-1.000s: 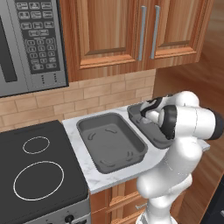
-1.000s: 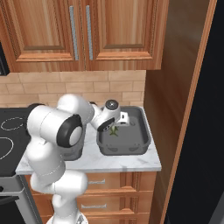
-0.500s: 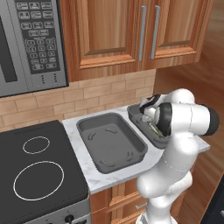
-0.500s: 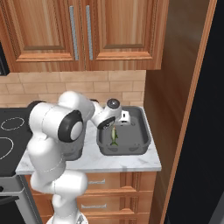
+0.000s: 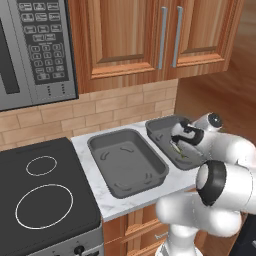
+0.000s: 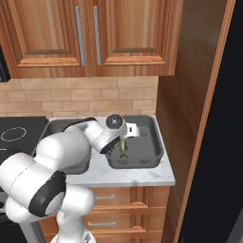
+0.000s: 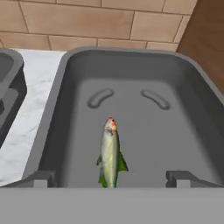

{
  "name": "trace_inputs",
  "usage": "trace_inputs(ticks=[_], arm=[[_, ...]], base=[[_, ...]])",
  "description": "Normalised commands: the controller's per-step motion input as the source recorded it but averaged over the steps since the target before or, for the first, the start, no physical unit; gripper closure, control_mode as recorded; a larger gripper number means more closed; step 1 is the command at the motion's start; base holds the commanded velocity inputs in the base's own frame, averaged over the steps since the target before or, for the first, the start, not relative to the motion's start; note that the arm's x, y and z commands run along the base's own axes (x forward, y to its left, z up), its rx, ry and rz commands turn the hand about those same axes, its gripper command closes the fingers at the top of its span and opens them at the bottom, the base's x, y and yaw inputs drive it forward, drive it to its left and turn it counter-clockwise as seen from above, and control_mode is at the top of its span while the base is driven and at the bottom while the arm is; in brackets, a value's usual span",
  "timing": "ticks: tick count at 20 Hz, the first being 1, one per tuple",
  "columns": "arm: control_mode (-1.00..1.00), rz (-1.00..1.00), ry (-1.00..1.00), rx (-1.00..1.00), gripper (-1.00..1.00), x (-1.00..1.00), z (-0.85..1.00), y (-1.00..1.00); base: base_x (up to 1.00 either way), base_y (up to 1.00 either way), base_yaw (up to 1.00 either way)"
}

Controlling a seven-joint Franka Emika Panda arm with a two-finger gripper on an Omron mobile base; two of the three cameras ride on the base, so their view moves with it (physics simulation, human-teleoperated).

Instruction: Place one squash and one fish in each tupperware on the nearby counter, to pack two identical lunches.

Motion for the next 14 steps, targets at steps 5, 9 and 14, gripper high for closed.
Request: trace_inputs(ticks=[5,9,14], arm=[[-1.0,0.0,-0.09,-0.02,-1.0,-0.52,1.0,0.12],[-1.0,0.0,0.0,0.0,-1.0,-0.71,1.0,0.11],[-1.0,0.0,0.08,0.0,-1.0,-0.92,1.0,0.07]], base=[[0.0,0.0,0.0],[0.0,0.0,0.0],[0.0,0.0,0.0]])
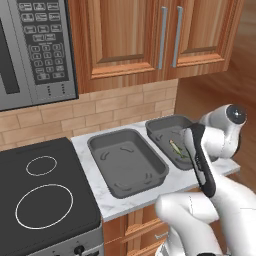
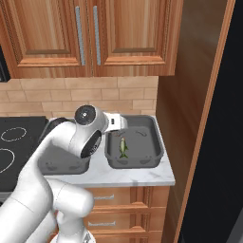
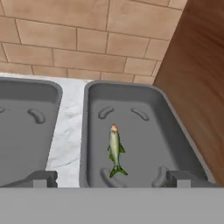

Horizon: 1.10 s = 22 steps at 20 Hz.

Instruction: Place one squash and one fish in each tupperware on the nearby counter, to pack two identical lunches.

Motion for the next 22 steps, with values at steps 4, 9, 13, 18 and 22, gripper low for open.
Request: trace_inputs(ticks=[4,9,13,18,22], arm=[[-1.0,0.0,0.0,0.0,-1.0,-0.95,0.49,0.56],[-1.0,0.0,-0.25,0.04,-1.0,-0.91,0.36,0.46],[-1.0,0.02,-0.37,0.17,-1.0,-0.98,0.07,-0.12],[-1.0,0.02,-0.27,0.0,-1.0,-0.79,0.39,0.02],[1.0,0.0,-0.08,-0.03,-1.0,-0.38,0.1,0.08]], base=[[0.0,0.0,0.0],[0.0,0.0,0.0],[0.0,0.0,0.0],[0.0,0.0,0.0],[-0.35,0.07,0.0]])
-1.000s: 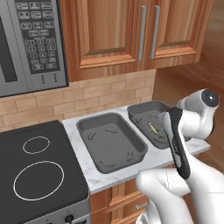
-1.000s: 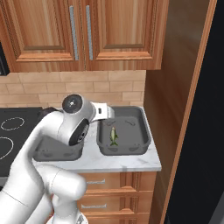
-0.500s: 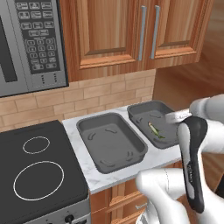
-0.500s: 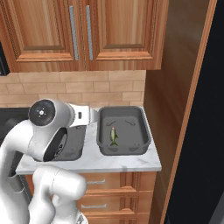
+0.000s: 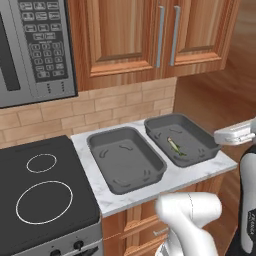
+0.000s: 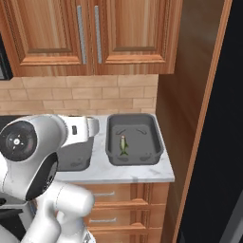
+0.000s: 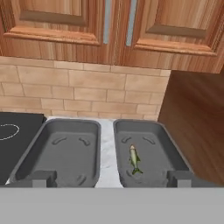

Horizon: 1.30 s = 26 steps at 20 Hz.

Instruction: Place one squash and one fish in each tupperware on the nearby counter, to pack two identical lunches.

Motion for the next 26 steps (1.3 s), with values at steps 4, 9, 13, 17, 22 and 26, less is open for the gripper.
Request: trace_inputs(ticks=[4,9,13,17,22,26], arm=[[1.0,0.0,0.0,0.0,-1.0,0.0,0.0,0.0],[1.0,0.0,0.0,0.0,-1.0,0.0,0.0,0.0],[1.0,0.0,0.0,0.0,-1.0,0.0,0.0,0.0],[1.0,0.0,0.0,0.0,-1.0,0.0,0.0,0.0],[1.0,0.0,0.0,0.0,-1.0,0.0,0.0,0.0],[1.0,0.0,0.0,0.0,-1.0,0.0,0.0,0.0]], base=[[-0.85,0.06,-0.02],[-1.0,-0.18,-0.01],[-1.0,-0.54,0.0],[-1.0,-0.63,0.0],[-0.61,-0.91,0.0],[-0.03,-1.0,0.09]])
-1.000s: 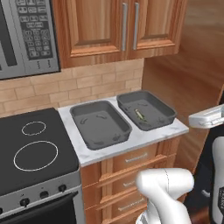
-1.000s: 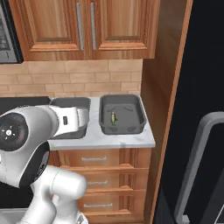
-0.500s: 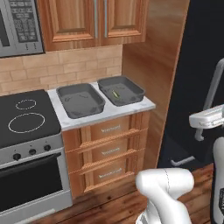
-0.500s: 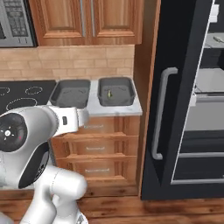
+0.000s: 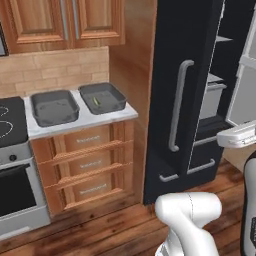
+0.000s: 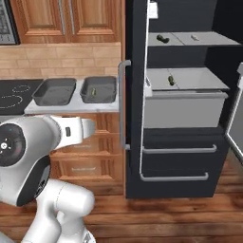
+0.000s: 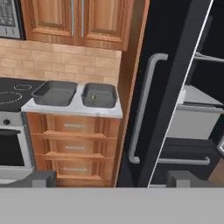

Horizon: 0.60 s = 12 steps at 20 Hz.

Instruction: Place one squash and one fish in each tupperware on the nearby counter, to pack two identical lunches.

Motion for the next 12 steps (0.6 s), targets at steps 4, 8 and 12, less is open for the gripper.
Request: trace_inputs(ticks=[4,8,12], arm=[[1.0,0.0,0.0,0.0,-1.0,0.0,0.0,0.0],[1.0,0.0,0.0,0.0,-1.0,0.0,0.0,0.0],[1.0,0.0,0.0,0.0,-1.0,0.0,0.0,0.0]], base=[[0.01,-1.0,0.2],[0.04,-1.0,0.22],[0.0,-0.93,0.21]])
